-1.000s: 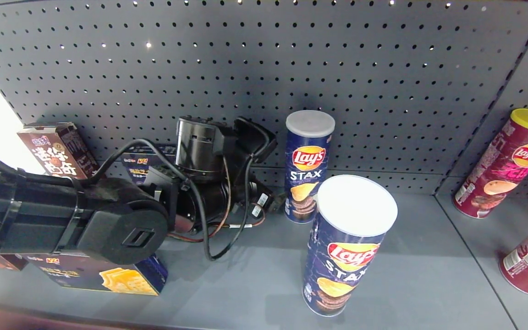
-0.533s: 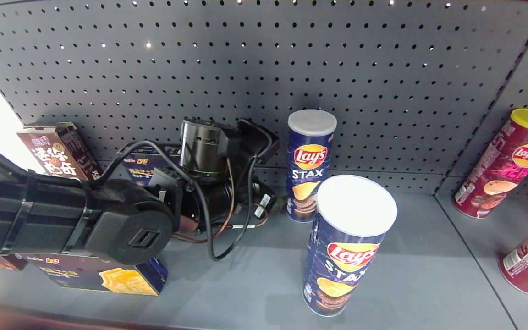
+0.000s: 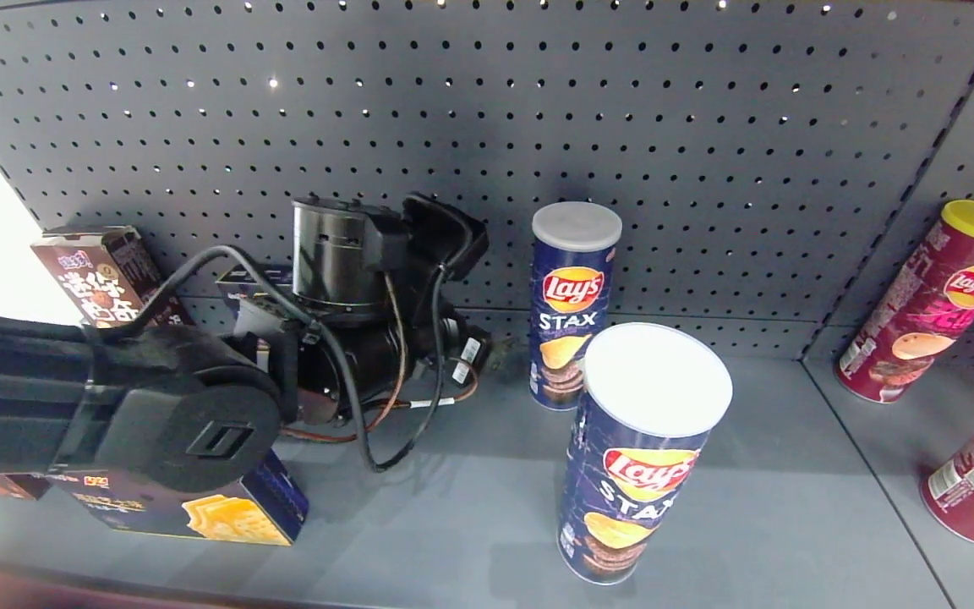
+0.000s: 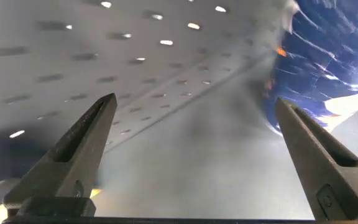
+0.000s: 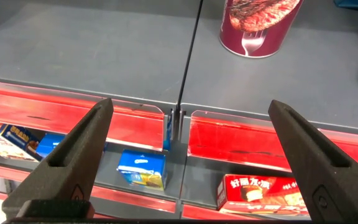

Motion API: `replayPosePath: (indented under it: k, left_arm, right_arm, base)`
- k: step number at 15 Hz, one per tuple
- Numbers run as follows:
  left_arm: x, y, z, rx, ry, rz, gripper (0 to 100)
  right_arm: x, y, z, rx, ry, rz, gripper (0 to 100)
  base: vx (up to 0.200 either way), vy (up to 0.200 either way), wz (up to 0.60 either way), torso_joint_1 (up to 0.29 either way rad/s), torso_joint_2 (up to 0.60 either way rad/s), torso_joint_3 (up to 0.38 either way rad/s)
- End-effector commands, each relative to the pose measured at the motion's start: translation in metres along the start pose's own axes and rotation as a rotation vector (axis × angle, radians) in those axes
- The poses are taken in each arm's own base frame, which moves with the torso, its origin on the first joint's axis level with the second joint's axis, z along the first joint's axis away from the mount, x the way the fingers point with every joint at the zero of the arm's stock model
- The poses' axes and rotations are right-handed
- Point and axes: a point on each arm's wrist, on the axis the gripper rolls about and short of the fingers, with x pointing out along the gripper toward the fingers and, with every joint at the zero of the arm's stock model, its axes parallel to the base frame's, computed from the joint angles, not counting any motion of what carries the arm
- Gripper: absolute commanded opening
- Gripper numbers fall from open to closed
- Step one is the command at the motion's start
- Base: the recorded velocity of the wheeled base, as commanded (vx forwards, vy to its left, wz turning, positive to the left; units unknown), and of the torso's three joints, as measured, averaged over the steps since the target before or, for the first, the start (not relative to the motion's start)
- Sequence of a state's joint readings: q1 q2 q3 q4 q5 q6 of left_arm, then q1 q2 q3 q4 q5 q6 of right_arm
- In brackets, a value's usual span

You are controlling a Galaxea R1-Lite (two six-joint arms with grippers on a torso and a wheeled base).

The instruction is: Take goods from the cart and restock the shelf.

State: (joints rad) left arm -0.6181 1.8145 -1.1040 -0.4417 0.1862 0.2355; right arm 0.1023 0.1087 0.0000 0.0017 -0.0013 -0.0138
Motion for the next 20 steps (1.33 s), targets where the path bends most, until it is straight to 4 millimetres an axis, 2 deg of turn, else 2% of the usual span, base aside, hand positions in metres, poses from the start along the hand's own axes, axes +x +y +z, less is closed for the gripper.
replayPosePath:
  k: [1,2,3,4,6,7,8,11,13,14,15,16,17,18,19,20]
  left_arm:
    - [-0.059,0.019,0.021,-0.036,-0.091,0.071,100]
    - [-0.082,0.027,0.021,-0.046,-0.107,0.114,100]
    - [-0.091,0.03,0.021,-0.047,-0.114,0.128,100]
    - [-0.125,0.036,0.015,-0.056,-0.134,0.18,100]
    - [-0.164,0.035,-0.005,-0.044,-0.126,0.251,100]
    - [-0.164,0.035,-0.005,-0.044,-0.126,0.251,100]
    - [-0.205,0.026,-0.02,0.043,-0.158,0.268,100]
    - [-0.254,0.039,-0.035,0.112,-0.201,0.409,100]
    - [-0.274,0.045,-0.046,0.073,-0.218,0.494,100]
    - [-0.292,0.049,-0.064,0.045,-0.229,0.564,100]
    - [-0.298,0.049,-0.073,0.037,-0.225,0.595,100]
    - [-0.319,0.051,-0.094,0.032,-0.23,0.691,100]
    - [-0.326,0.051,-0.103,0.036,-0.226,0.721,100]
    - [-0.342,0.047,-0.129,0.045,-0.206,0.764,100]
    - [-0.35,0.044,-0.145,0.057,-0.183,0.772,100]
    - [-0.355,0.042,-0.153,0.066,-0.167,0.771,100]
  right_arm:
    - [0.0,0.0,0.0,0.0,0.002,0.0,100]
    - [0.0,0.0,0.0,0.0,0.002,0.0,100]
    - [0.0,0.0,0.0,0.0,0.002,0.0,100]
    - [0.0,0.0,0.0,-0.002,0.002,0.002,100]
    - [0.0,0.0,0.0,0.0,0.002,0.002,100]
    - [0.0,0.0,0.0,0.0,0.002,0.002,100]
    - [0.0,0.0,0.0,0.0,0.002,0.0,100]
    - [0.0,0.0,0.0,-0.002,0.0,0.009,100]
    - [0.0,0.0,0.0,-0.004,0.0,0.011,100]
    - [0.0,0.0,0.0,-0.004,-0.002,0.011,100]
    - [0.0,0.0,0.0,-0.004,-0.002,0.011,100]
    - [0.0,0.0,0.0,-0.004,0.0,0.011,100]
    - [0.0,0.0,0.0,-0.004,-0.002,0.011,100]
    - [0.0,0.0,0.0,0.01,0.0,0.008,100]
    - [0.0,0.0,0.0,0.027,-0.003,0.005,100]
    - [0.0,0.0,0.003,0.038,-0.02,0.003,100]
  base:
    - [0.0,0.0,0.0,0.0,0.0,0.0]
    - [0.0,0.0,0.0,0.0,0.0,0.0]
    - [0.0,0.0,0.0,0.0,0.0,0.0]
    - [0.0,0.0,0.0,0.0,0.0,0.0]
    - [0.0,0.0,0.0,0.0,0.0,0.0]
    - [0.0,0.0,0.0,0.0,0.0,0.0]
    - [0.0,0.0,0.0,0.0,0.0,0.0]
    - [0.0,0.0,0.0,0.0,0.0,0.0]
    - [0.0,0.0,0.0,0.0,0.0,0.0]
    - [0.0,0.0,0.0,0.0,0.0,0.0]
    - [0.0,0.0,0.0,0.0,0.0,0.0]
    - [0.0,0.0,0.0,0.0,0.0,0.0]
    - [0.0,0.0,0.0,0.0,0.0,0.0]
    - [0.0,0.0,0.0,0.0,0.0,0.0]
    - [0.0,0.0,0.0,0.0,0.0,0.0]
    - [0.0,0.0,0.0,0.0,0.0,0.0]
